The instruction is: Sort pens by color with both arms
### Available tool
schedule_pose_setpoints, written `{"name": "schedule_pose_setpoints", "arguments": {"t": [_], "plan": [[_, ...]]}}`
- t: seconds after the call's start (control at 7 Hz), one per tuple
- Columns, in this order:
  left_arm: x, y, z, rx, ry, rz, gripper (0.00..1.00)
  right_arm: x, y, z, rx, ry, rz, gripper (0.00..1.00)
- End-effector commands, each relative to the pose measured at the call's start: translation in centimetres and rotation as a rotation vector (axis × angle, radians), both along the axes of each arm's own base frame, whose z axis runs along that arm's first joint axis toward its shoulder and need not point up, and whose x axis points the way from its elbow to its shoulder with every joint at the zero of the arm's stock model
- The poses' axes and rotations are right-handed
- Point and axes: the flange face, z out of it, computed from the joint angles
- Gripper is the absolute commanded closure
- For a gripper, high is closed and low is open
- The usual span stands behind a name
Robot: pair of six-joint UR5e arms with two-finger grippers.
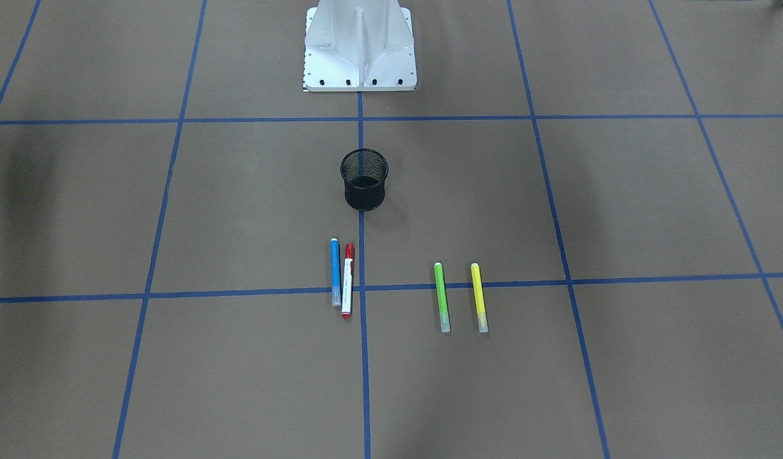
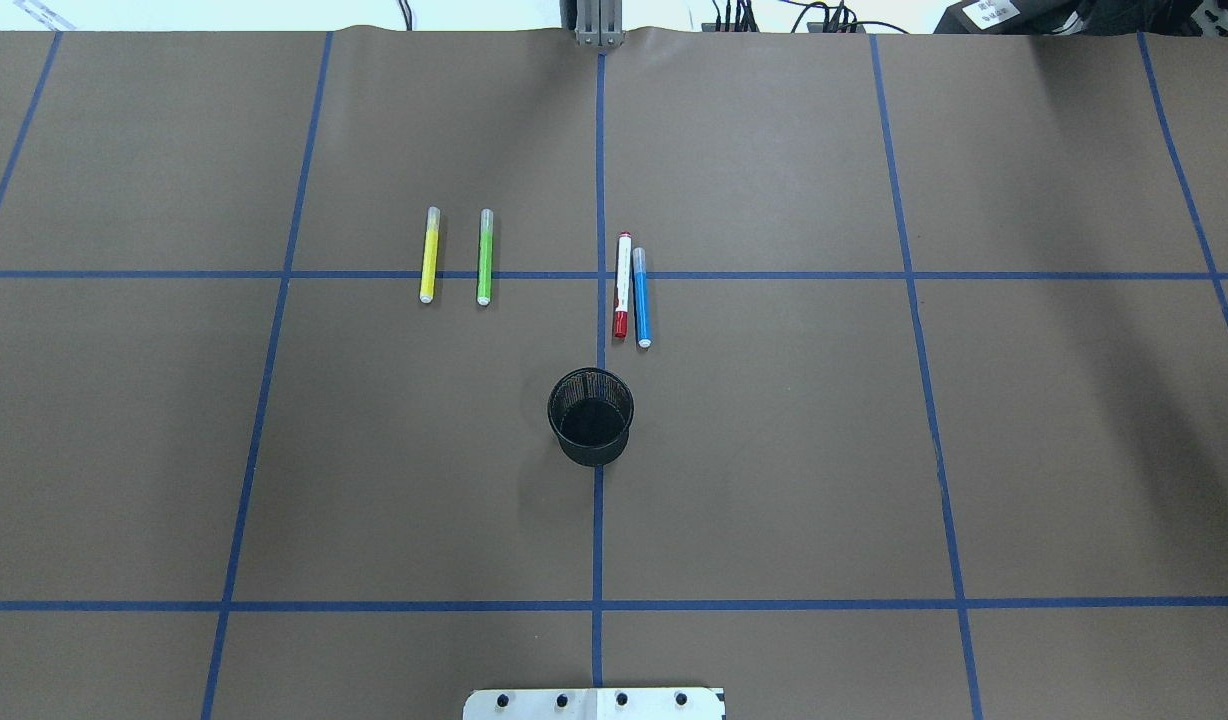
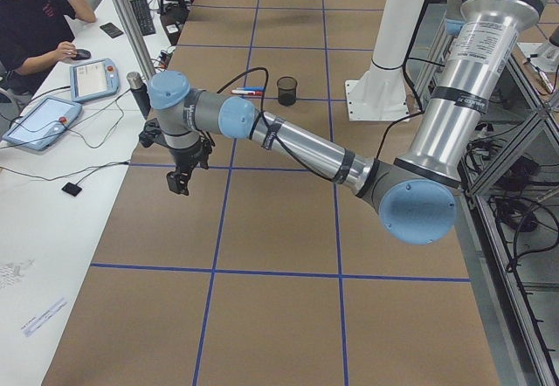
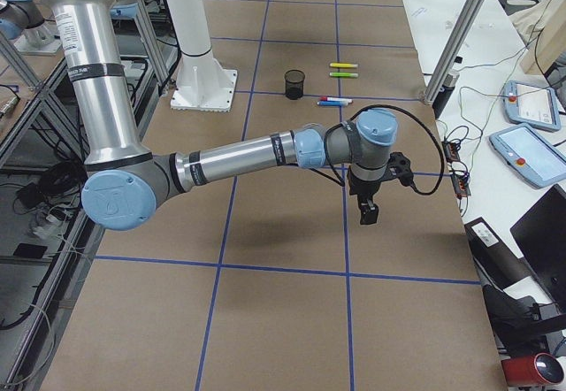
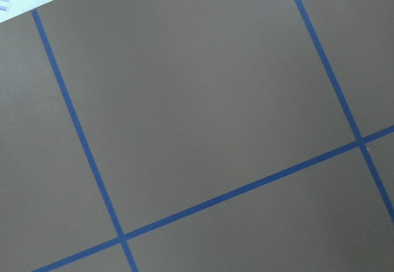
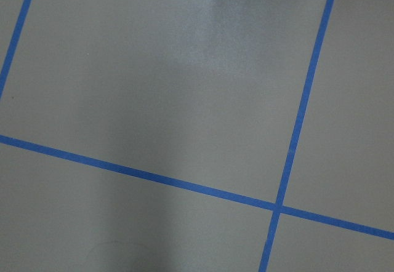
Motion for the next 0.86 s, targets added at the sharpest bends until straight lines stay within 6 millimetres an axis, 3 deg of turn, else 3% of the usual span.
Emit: {"name": "schedule_pose_setpoints", "arguments": {"t": [0.0, 0.14, 0.43, 0.57, 0.71], "plan": [[-4.5, 2.3, 4.5, -0.038, 0.005, -0.048, 0.01, 0.1, 0.0, 0.3, 0.001, 0.001, 0.003, 0.01], [-5.7, 1.9, 8.0, -0.084, 0.004, -0.066, 0.01, 0.1, 0.1, 0.5, -0.008, -0.002, 0.004, 0.01], [-7.2, 1.6, 13.1, -0.051, -0.001, -0.035, 0.01, 0.1, 0.2, 0.9, -0.018, 0.003, 0.008, 0.01], [-9.2, 2.3, 14.8, -0.053, -0.001, -0.039, 0.01, 0.3, 0.6, 1.4, -0.027, 0.001, 0.011, 0.01], [-10.1, 4.3, 17.1, -0.054, 0.001, -0.023, 0.01, 0.8, 1.6, 2.0, -0.032, -0.002, 0.018, 0.01]]}}
